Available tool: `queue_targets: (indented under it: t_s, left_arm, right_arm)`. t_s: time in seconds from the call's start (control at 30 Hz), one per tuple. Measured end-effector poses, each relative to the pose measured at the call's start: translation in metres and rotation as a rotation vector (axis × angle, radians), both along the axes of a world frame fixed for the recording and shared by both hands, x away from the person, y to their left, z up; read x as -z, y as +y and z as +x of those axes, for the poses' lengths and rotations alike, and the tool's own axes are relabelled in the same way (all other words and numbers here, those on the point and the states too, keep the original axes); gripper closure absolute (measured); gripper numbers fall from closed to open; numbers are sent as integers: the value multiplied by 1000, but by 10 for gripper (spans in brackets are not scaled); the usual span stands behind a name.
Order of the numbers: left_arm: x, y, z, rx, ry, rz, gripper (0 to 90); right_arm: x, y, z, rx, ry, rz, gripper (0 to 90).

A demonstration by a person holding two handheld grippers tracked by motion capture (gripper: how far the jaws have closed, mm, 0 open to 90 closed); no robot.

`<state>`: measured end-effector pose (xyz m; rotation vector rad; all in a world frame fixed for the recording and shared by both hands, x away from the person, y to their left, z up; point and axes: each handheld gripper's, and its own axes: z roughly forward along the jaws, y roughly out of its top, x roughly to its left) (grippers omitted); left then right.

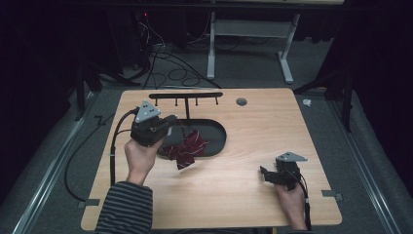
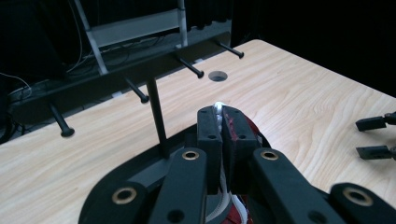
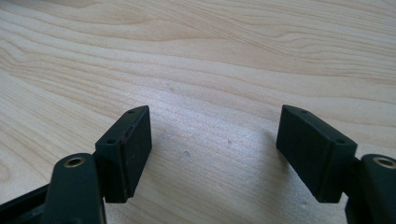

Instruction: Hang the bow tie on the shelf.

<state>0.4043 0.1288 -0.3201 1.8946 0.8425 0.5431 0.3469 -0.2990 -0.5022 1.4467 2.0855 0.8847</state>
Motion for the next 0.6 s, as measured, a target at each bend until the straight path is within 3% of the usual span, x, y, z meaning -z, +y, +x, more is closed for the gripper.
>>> queue_targets:
  t_s: [0.6]
  left_arm:
    - [-12,-9,30,-41,-3,9,870]
  right_arm:
    - [0,0,0,0,0,2,280]
